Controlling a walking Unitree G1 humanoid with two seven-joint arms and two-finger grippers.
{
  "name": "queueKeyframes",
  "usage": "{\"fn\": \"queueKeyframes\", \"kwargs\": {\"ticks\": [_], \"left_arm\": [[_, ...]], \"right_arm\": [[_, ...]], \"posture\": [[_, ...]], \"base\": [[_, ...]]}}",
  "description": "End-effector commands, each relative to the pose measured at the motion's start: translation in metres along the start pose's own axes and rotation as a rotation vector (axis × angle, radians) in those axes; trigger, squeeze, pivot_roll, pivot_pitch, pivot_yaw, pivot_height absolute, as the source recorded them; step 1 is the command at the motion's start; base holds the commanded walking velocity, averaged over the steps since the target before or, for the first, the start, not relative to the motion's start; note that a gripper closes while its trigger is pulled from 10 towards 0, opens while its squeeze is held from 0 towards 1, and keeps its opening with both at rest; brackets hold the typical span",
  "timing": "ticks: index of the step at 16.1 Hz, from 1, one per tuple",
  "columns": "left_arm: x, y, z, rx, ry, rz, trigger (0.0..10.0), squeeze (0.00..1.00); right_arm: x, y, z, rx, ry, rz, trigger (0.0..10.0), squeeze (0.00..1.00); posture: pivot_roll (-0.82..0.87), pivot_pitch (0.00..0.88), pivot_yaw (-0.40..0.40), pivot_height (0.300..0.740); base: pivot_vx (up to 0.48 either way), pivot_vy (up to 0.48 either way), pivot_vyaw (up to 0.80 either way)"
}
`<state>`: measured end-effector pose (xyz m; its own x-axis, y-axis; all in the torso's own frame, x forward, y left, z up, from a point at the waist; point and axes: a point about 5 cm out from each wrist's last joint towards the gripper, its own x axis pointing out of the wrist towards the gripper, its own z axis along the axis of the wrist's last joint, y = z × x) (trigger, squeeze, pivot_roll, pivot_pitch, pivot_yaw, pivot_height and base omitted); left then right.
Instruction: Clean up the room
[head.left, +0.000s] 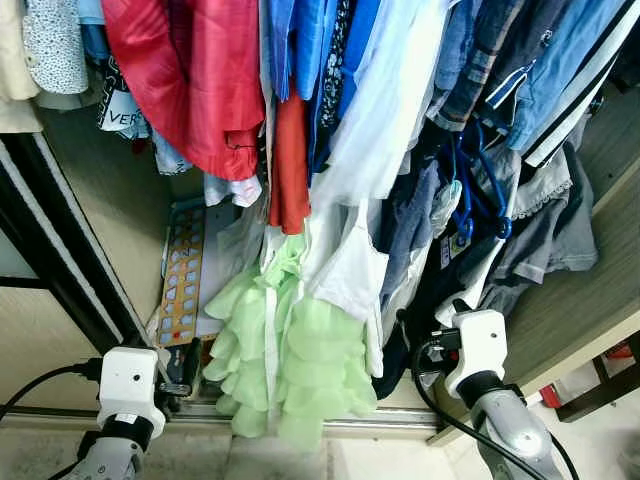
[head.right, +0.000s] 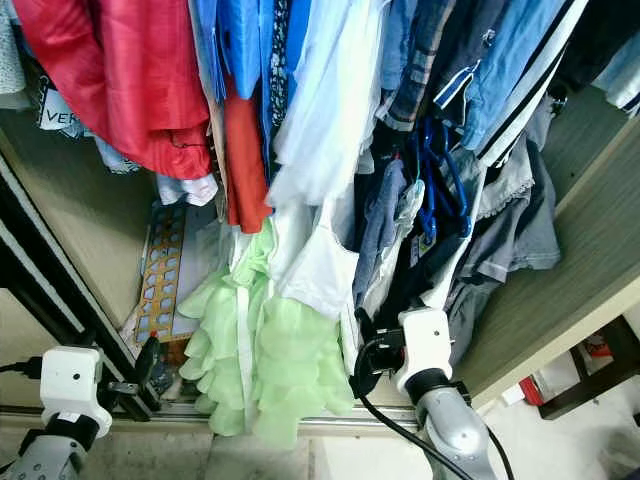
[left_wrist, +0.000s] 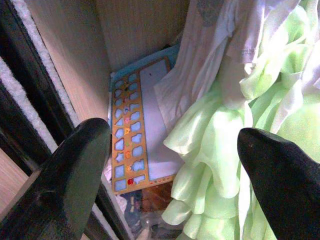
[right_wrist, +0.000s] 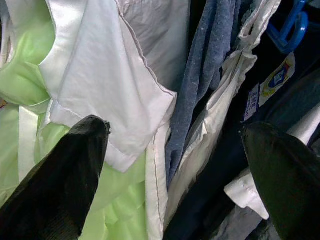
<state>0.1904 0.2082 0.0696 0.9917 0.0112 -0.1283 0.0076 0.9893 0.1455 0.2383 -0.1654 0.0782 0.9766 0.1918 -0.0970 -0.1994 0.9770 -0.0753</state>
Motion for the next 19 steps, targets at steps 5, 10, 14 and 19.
{"fn": "queueKeyframes", "kwargs": {"ticks": [5,10,14,19], "left_arm": [[0.003,-0.007,0.005,-0.001,-0.016,-0.035,10.0,0.00],[0.002,-0.005,0.005,-0.057,-0.010,0.022,10.0,0.00],[0.004,-0.007,0.004,-0.017,0.007,0.035,10.0,0.00],[0.010,-0.011,0.006,-0.022,-0.006,0.014,10.0,0.00]], "right_arm": [[-0.005,0.000,0.001,-0.018,0.019,0.009,10.0,0.00],[-0.004,0.000,0.001,-0.016,0.031,0.024,10.0,0.00],[-0.002,-0.001,0.000,0.002,0.040,0.022,10.0,0.00],[-0.001,0.001,-0.003,-0.017,0.054,0.039,10.0,0.00]], "posture": [[-0.07,0.119,-0.080,0.740],[-0.07,0.122,-0.094,0.740],[-0.07,0.120,-0.104,0.740],[-0.06,0.107,-0.107,0.740]], "base": [[0.000,0.000,0.48],[0.000,0.000,0.80],[0.000,0.000,0.12],[0.000,0.000,0.48]]}}
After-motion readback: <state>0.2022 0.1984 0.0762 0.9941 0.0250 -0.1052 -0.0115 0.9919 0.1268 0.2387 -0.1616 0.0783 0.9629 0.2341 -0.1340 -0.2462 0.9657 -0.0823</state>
